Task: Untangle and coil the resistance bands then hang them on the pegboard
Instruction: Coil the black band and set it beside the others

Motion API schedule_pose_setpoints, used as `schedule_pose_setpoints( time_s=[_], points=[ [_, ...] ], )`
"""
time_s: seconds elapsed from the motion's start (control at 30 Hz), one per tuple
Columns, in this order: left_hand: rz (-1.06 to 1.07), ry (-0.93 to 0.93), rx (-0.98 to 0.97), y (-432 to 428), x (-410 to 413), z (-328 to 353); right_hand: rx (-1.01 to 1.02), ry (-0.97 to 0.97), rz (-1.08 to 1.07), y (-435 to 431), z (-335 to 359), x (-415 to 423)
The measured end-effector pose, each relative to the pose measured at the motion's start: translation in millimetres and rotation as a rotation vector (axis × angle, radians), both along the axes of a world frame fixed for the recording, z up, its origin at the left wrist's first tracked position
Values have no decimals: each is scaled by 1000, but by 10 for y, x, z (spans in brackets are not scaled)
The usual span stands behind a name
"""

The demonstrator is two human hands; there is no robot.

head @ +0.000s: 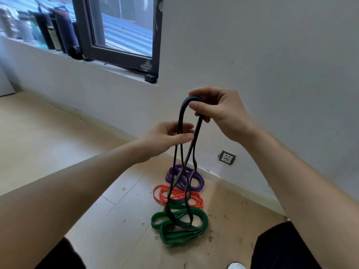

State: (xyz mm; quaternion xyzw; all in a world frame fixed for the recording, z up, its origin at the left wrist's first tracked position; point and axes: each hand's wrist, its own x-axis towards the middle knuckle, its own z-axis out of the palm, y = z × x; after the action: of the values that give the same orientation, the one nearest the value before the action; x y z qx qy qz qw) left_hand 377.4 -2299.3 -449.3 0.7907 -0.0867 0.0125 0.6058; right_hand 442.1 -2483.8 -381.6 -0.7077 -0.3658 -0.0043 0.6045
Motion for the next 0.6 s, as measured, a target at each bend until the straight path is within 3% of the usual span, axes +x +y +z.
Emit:
schedule_pose_setpoints(
  time_s=[0.33, 0.6],
  points=[
    [21, -36, -25, -340, 16, -150, 185, 117, 28, -174, 65, -16],
    [-151, 42, 106, -294, 27, -230, 328, 236, 7, -364, 93, 61]
  ],
)
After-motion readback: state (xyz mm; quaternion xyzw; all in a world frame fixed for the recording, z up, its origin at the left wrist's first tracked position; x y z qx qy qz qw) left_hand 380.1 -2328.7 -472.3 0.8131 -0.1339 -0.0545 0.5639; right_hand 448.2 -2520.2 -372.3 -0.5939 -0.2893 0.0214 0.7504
